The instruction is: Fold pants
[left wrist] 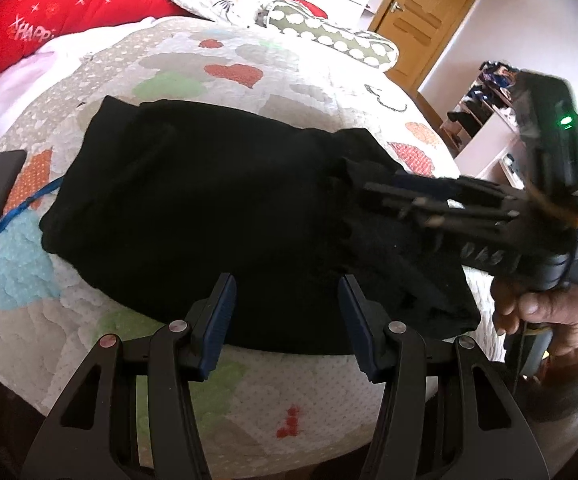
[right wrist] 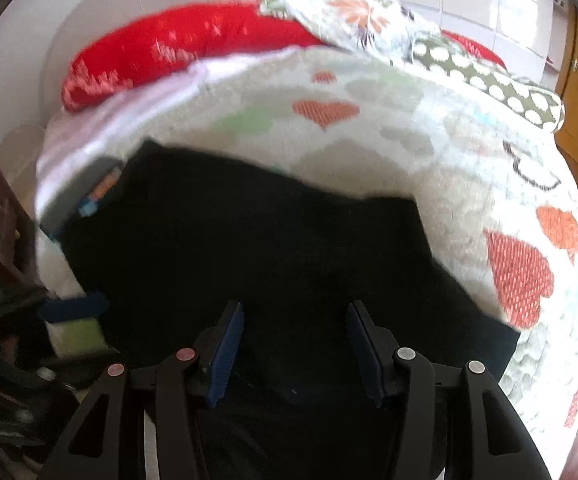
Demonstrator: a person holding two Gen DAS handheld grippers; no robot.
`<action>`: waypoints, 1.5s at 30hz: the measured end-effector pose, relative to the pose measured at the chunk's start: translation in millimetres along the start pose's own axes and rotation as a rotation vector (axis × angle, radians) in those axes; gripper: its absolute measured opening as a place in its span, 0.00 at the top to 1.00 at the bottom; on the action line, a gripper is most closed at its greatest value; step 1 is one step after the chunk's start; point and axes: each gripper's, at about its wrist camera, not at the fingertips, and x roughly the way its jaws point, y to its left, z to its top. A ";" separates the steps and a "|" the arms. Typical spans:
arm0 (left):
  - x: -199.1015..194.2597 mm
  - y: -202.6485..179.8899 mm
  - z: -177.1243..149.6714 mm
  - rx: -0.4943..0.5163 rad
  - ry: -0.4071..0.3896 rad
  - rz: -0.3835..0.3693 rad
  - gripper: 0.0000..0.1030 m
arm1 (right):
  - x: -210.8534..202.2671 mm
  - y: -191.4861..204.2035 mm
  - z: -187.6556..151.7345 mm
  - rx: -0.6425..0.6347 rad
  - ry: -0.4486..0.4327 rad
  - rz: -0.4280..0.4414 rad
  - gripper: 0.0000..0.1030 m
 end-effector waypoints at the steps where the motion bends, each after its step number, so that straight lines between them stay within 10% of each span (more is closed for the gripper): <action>1: -1.1 2.5 0.1 -0.013 -0.005 -0.009 0.49 | -3.5 -0.4 1.8 0.010 -0.014 -0.003 0.50; 9: -11.5 20.5 0.5 -0.080 -0.034 -0.027 0.34 | 2.1 9.7 7.7 0.215 -0.128 0.165 0.50; 27: -49.3 112.4 -19.4 -0.366 -0.128 -0.020 0.22 | 23.4 52.3 54.5 -0.048 -0.072 0.102 0.48; 41: -21.0 115.9 -5.1 -0.366 -0.105 0.019 0.22 | 126.3 98.5 98.6 -0.208 0.079 0.053 0.47; 45: -16.2 119.6 -1.5 -0.376 -0.112 0.015 0.21 | 137.9 88.6 109.8 -0.148 0.036 0.023 0.26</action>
